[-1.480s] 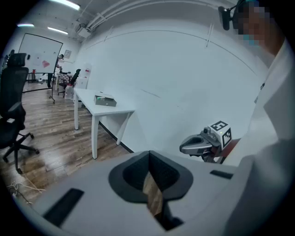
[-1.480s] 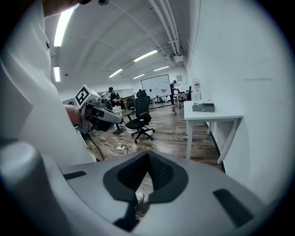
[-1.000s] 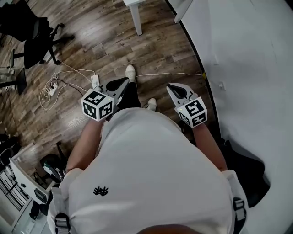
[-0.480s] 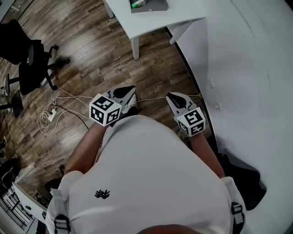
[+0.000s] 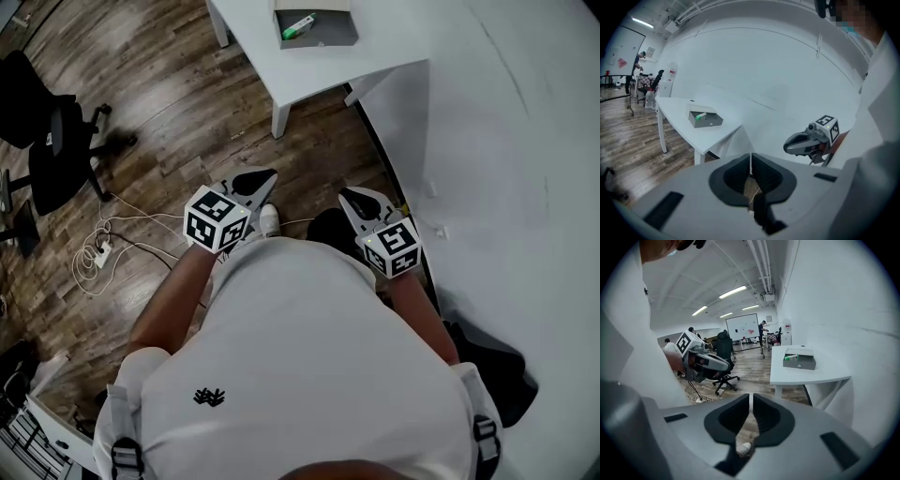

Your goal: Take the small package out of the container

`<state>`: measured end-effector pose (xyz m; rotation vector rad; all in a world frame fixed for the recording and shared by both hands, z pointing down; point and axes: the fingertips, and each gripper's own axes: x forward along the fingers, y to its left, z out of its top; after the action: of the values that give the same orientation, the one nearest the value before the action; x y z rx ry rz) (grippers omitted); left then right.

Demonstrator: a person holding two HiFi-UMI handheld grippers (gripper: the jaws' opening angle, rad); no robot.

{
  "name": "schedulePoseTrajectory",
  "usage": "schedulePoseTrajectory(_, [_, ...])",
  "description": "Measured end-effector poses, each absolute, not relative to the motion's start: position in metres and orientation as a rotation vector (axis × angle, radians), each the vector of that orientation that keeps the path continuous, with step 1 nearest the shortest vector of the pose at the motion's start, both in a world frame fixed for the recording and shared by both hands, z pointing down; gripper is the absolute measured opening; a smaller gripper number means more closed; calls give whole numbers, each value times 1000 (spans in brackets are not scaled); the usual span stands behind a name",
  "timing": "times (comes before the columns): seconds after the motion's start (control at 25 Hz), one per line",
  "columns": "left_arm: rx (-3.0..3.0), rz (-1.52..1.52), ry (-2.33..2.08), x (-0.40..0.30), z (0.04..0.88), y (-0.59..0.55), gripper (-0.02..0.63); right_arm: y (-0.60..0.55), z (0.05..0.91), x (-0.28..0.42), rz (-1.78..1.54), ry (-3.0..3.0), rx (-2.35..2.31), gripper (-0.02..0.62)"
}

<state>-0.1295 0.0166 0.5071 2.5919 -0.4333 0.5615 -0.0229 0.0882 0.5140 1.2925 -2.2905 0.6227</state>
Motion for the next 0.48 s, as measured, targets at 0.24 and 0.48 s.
schedulePoseTrajectory(0.24, [2594,569,-496,-118,509,-24,66,57,517,-12,618,-2285,1271,38])
schedulePoseTrajectory(0.48, [2609,643,-590,-97,516,-84,104,11,528,13,619,-2325,1235,74])
